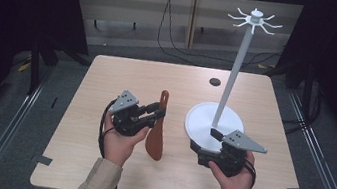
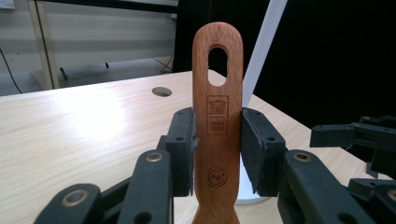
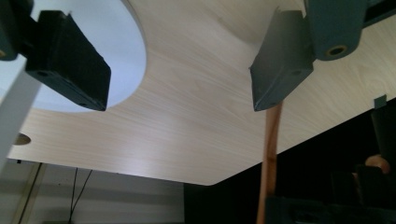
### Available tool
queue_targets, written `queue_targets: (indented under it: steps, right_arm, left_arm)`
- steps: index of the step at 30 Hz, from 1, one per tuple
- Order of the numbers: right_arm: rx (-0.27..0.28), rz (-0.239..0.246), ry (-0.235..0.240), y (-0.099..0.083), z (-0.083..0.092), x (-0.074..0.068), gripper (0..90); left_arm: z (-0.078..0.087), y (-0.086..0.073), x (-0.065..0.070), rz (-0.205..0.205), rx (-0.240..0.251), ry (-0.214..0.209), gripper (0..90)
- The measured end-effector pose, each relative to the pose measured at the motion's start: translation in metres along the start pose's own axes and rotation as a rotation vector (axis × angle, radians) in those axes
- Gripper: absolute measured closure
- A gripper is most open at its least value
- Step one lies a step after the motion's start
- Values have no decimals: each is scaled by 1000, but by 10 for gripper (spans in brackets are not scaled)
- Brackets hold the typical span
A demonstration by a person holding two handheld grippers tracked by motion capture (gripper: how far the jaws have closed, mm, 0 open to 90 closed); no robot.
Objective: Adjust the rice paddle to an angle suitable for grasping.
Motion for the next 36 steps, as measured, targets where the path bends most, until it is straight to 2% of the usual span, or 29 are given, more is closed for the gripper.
queue_targets:
  steps: [6, 10, 12, 13, 15, 19, 24, 25, 26, 28, 29, 30, 31, 33, 36]
  right_arm:
    - [3, 17, 34, 13, -15, -17, 310]
    - [12, 10, 60, 19, -25, -27, 377]
    - [8, 11, 64, 21, -30, -31, 406]
    - [5, 6, 70, 21, -32, -33, 434]
    - [3, 8, 66, 22, -36, -36, 481]
    - [12, -15, 58, 23, -41, -35, 531]
    - [21, -38, 59, 22, -47, -32, 621]
    - [21, -40, 59, 22, -48, -31, 653]
    - [21, -36, 52, 22, -49, -30, 665]
    - [29, -49, 63, 23, -50, -29, 692]
    - [37, -47, 62, 24, -51, -28, 706]
    - [38, -59, 72, 25, -51, -28, 756]
    - [33, -60, 81, 25, -52, -28, 813]
    - [30, -33, 62, 25, -52, -28, 826]
    - [23, -53, 77, 23, -53, -27, 829]
  left_arm:
    - [-2, 0, 10, -10, -5, -8, 663]
    - [-4, -1, 19, -14, -4, -18, 663]
    - [-5, 0, 23, -14, 6, -7, 663]
    - [-5, 0, 25, -22, 5, -29, 663]
    - [-5, 0, 28, -26, 0, -39, 663]
    - [-5, 0, 32, -31, 4, -23, 663]
    - [-7, -2, 38, -26, 4, -40, 663]
    - [-8, -1, 39, -17, 10, -23, 663]
    - [-8, -1, 41, -22, 7, -54, 663]
    - [-8, -1, 43, -14, 8, -45, 662]
    - [-8, -1, 42, -32, 11, -45, 662]
    - [-8, -1, 42, -35, 9, -47, 663]
    - [-9, -1, 43, -16, 16, -51, 662]
    - [-9, -1, 42, -13, 11, -51, 661]
    - [-10, -3, 41, -10, 5, -65, 658]
Point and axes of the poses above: each handheld gripper's, and its own axes: z roughly backward along the jaws, y roughly out of its top, x roughly to its right, the point moved 7 cm from there along -z, roughly forward along the jaws, and after that the axes turned 11 degrees about y, right-handed, at the moved point
